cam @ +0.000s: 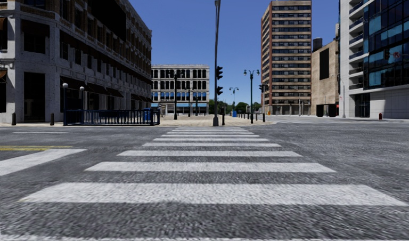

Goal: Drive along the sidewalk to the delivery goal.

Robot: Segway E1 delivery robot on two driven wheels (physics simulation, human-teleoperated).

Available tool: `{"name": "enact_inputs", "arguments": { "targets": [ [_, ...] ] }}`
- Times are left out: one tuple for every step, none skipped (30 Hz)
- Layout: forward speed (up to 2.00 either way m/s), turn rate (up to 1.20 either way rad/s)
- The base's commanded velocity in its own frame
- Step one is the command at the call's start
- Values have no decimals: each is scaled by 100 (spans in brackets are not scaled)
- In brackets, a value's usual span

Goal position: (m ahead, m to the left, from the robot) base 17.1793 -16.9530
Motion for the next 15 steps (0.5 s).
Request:
{"name": "enact_inputs", "arguments": {
  "targets": [
    [155,30],
    [155,37],
    [155,42],
    [155,44],
    [155,45],
    [155,45],
    [155,45],
    [155,45],
    [155,45],
    [155,45],
    [155,38],
    [155,12],
    [155,0],
    [155,0],
    [155,0]
  ]
}}
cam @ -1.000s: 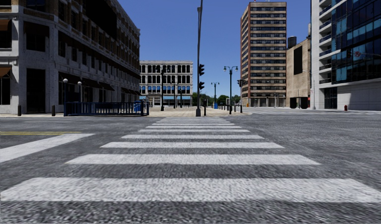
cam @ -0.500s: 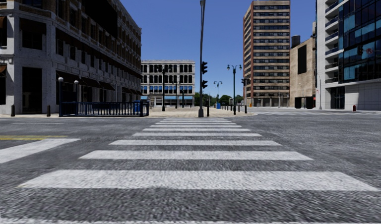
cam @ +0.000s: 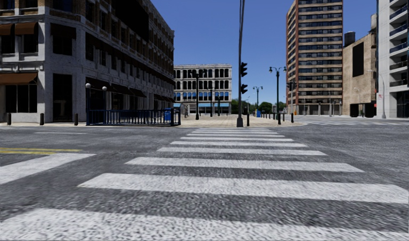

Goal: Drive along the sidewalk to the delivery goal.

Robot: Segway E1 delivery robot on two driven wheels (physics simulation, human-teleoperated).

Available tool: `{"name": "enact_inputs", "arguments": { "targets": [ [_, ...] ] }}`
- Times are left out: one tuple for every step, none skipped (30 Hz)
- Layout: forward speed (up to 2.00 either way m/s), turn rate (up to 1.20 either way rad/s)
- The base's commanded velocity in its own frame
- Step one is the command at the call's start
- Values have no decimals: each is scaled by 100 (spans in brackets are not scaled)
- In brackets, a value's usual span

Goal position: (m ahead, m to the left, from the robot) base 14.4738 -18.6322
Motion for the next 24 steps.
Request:
{"name": "enact_inputs", "arguments": {
  "targets": [
    [155,0],
    [155,0],
    [155,0],
    [155,0],
    [155,0],
    [155,0],
    [162,0],
    [173,0],
    [173,0],
    [200,0],
    [200,0],
    [200,0],
    [200,0],
    [200,0],
    [200,0],
    [200,0],
    [200,0],
    [200,0],
    [200,0],
    [200,0],
    [200,0],
    [200,0],
    [200,0],
    [200,0]
  ]
}}
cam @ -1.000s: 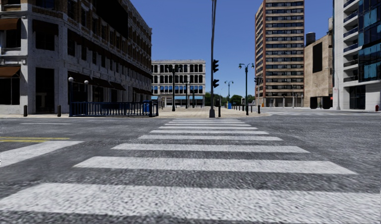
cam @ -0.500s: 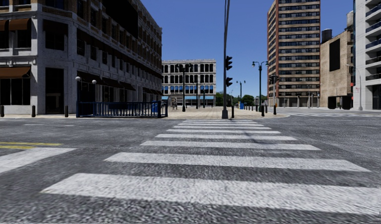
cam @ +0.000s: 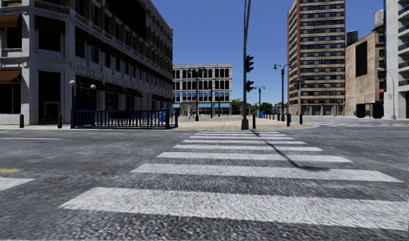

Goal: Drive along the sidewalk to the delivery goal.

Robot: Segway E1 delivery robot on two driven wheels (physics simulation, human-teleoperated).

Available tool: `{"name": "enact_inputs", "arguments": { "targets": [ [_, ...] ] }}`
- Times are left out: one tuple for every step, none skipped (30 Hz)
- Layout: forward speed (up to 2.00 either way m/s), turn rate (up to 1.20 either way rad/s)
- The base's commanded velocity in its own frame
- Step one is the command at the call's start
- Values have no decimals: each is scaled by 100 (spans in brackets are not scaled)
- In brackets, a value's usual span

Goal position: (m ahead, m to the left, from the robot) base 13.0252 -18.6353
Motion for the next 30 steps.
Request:
{"name": "enact_inputs", "arguments": {
  "targets": [
    [200,0],
    [200,0],
    [200,0],
    [200,0],
    [200,-9],
    [200,-18],
    [200,-25],
    [200,-25],
    [200,-36],
    [200,-42],
    [200,-44],
    [200,-44],
    [200,-40],
    [200,-19],
    [200,-4],
    [200,0],
    [200,0],
    [200,0],
    [200,0],
    [200,0],
    [200,0],
    [200,0],
    [200,0],
    [200,0],
    [200,0],
    [200,0],
    [200,0],
    [200,0],
    [200,0],
    [200,0]
  ]
}}
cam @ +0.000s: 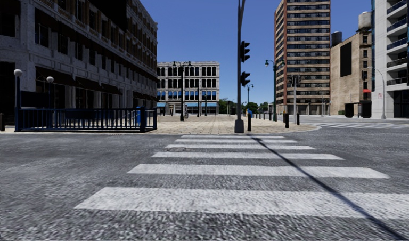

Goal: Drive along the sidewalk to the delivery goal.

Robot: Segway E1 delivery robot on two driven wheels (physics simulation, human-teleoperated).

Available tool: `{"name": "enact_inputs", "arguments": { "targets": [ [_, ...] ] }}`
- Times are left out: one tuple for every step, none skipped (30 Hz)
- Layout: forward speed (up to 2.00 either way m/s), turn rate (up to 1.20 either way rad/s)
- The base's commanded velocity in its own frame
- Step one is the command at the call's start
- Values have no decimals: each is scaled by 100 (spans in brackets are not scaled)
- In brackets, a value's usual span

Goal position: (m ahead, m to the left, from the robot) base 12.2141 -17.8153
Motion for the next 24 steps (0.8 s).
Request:
{"name": "enact_inputs", "arguments": {
  "targets": [
    [200,0],
    [200,0],
    [200,0],
    [200,0],
    [200,0],
    [200,0],
    [200,0],
    [200,0],
    [200,0],
    [200,0],
    [200,0],
    [200,0],
    [200,0],
    [200,0],
    [200,0],
    [200,0],
    [200,0],
    [200,0],
    [200,0],
    [200,0],
    [200,0],
    [200,-10],
    [200,-10],
    [200,-15]
  ]
}}
